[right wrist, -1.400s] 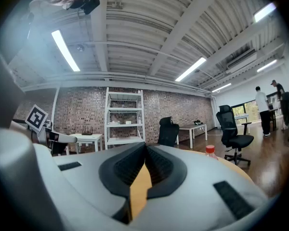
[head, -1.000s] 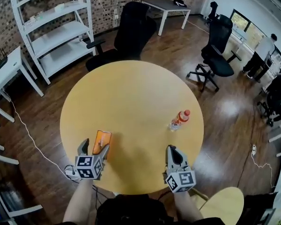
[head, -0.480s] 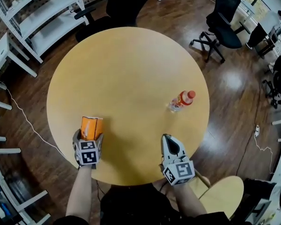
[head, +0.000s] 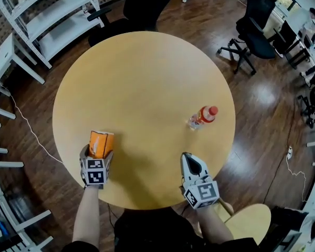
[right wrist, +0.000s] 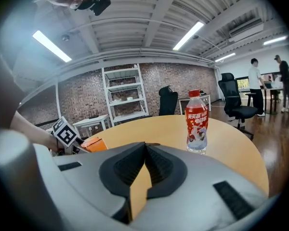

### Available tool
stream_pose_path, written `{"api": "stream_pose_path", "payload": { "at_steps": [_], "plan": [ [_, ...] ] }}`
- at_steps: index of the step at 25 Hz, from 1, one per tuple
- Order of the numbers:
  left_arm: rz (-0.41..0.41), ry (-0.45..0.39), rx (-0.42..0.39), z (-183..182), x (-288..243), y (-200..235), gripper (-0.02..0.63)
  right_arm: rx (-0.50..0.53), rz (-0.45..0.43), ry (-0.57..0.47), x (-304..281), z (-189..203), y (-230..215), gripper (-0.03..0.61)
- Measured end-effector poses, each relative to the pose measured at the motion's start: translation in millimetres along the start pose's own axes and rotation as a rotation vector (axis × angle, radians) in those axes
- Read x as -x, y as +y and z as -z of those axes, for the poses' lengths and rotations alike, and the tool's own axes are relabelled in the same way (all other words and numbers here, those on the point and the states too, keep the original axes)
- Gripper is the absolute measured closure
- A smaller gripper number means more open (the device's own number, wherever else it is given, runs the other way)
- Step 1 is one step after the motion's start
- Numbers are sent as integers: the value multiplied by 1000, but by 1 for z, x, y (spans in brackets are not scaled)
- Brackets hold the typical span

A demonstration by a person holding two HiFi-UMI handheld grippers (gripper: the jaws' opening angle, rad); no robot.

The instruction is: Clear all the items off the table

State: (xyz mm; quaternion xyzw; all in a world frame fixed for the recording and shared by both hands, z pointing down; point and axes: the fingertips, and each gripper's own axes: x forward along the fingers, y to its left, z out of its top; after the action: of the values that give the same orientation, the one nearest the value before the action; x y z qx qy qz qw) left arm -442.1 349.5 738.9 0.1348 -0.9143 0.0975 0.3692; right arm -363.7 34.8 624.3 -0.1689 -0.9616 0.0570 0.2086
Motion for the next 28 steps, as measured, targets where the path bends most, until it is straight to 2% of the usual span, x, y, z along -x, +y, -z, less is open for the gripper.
{"api": "stream_pose_path", "payload": {
  "at_steps": [5,8,12,16,21,28],
  "plan": [
    [47,-34,31,-9,8,0,193,43,-9,-31,2,-18,5,574],
    [84,-86,68,-20,18,-8,195,62,22,-59,10,-33,5,574],
    [150,-171,43,-53,33,-22,195,65,93,-107,25,-50,10,574],
    [281,-258,-8,-89,55,-55,195,75,175,-165,57,-61,13,574],
    [473,-352,-95,-126,80,-116,195,39,350,-229,115,-62,1,574],
    [738,-397,-181,-134,116,-218,195,-40,579,-248,206,-27,-16,574]
  ]
}}
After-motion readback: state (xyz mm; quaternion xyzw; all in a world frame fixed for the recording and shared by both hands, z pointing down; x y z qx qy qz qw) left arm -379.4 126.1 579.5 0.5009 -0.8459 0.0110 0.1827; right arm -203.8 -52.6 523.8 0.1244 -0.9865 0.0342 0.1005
